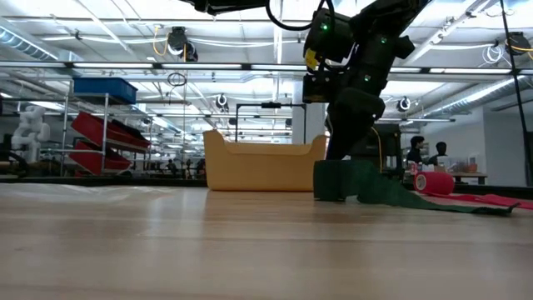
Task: Roll bandage
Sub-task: Roll the green bandage
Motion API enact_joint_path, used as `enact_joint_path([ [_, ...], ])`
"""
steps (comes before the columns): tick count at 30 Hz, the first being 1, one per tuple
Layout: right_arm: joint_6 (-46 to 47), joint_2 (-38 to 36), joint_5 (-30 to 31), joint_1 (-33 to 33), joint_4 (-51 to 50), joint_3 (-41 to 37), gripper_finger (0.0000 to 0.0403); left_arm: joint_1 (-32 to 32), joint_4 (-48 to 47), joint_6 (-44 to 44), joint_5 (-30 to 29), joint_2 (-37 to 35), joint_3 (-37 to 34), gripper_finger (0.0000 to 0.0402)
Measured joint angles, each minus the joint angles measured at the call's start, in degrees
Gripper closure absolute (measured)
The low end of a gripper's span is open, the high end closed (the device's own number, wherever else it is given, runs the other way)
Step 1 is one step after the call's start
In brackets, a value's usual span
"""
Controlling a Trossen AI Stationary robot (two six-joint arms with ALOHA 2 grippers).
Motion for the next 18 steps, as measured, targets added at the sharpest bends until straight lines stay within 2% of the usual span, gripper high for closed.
enact_joint_path([
  [9,-0.54,0.0,0.0,0.16,0.55,0.0,0.0386,0.0,0.0,0.0,0.0,0.0,0.0,0.0328],
  [18,-0.66,0.0,-0.53,1.8,-1.1,1.4,0.0389,0.0,-0.01,0.0,-0.39,-0.08,0.0,0.0328],
])
